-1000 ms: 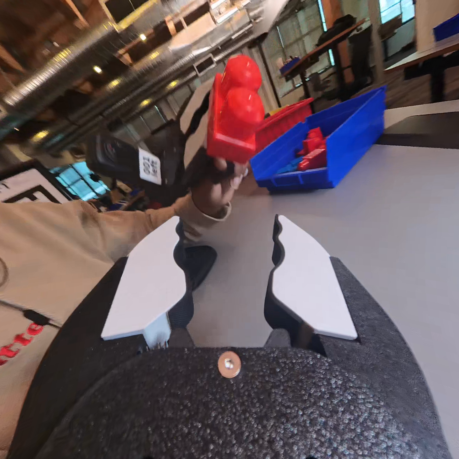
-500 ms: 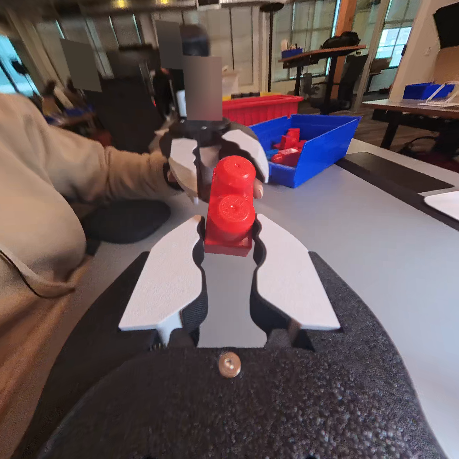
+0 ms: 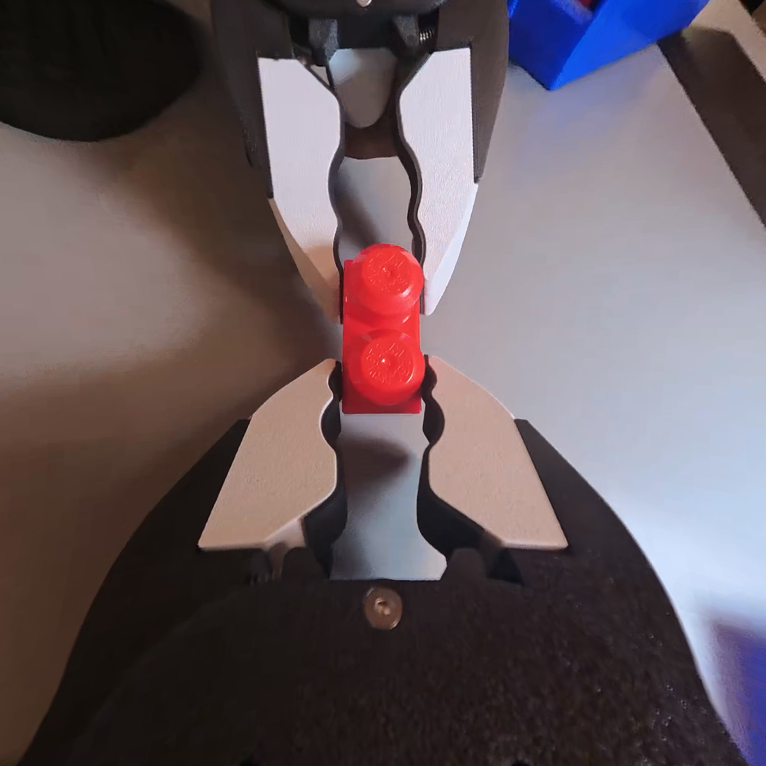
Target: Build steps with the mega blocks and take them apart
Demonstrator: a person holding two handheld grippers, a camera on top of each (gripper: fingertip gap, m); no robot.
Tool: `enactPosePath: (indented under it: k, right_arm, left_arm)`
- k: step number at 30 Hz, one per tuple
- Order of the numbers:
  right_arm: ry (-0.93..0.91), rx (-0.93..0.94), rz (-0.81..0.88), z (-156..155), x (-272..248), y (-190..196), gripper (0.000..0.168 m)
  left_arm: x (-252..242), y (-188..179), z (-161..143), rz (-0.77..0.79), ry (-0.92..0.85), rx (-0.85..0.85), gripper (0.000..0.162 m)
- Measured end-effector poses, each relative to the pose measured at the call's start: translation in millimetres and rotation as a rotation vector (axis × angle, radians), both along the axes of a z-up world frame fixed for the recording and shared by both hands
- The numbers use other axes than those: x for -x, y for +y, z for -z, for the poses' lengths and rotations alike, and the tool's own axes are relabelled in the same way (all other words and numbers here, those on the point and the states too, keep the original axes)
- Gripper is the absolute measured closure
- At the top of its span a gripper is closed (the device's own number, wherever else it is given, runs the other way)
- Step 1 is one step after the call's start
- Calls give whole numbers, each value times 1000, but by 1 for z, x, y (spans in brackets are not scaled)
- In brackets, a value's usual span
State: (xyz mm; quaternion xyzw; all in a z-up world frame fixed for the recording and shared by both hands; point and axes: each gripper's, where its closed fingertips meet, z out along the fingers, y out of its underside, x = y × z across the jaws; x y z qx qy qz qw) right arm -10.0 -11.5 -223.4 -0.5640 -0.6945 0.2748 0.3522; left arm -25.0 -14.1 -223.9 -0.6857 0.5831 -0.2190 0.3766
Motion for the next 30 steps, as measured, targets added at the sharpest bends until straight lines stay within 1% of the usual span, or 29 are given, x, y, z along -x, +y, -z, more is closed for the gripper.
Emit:
enactPosePath:
  k: [3, 6, 9, 12, 14, 16, 19, 21, 23, 25, 27, 30]
  right_arm:
    - [-7, 27, 53, 5, 2, 9, 130]
    - [-9, -24, 148, 7, 1, 27, 128]
    - [0, -54, 203, 6, -1, 38, 127]
    - [17, -68, 228, 1, -2, 43, 126]
    - [35, -71, 241, -4, -2, 45, 124]
    - [71, -67, 258, -14, -3, 48, 122]
    - [151, -27, 291, -33, -3, 51, 120]
    - [197, 23, 308, -42, -4, 53, 119]
    - [226, 64, 317, -47, -5, 54, 120]
    - [238, 86, 319, -48, -6, 54, 120]
    - [239, 91, 314, -47, -6, 54, 120]
    - [231, 86, 302, -45, -4, 51, 121]
  left_arm:
    - [5, 6, 8, -34, 47, 2, 125]
    - [13, 14, 13, -79, 77, 9, 126]
    - [21, 24, 10, -131, 64, 12, 123]
    - [34, 34, -1, -178, 42, 5, 117]
    - [50, 47, -21, -236, 13, -43, 116]
    - [80, 65, -54, -342, -38, -104, 116]
    - [158, 97, -111, -604, -105, -212, 121]
    - [219, 110, -132, -775, -123, -209, 123]
    - [274, 119, -132, -914, -82, -138, 121]
    - [315, 125, -121, -1008, -42, -41, 120]
    - [333, 129, -101, -1022, -3, 86, 115]
    - [333, 137, -75, -967, 42, 204, 111]
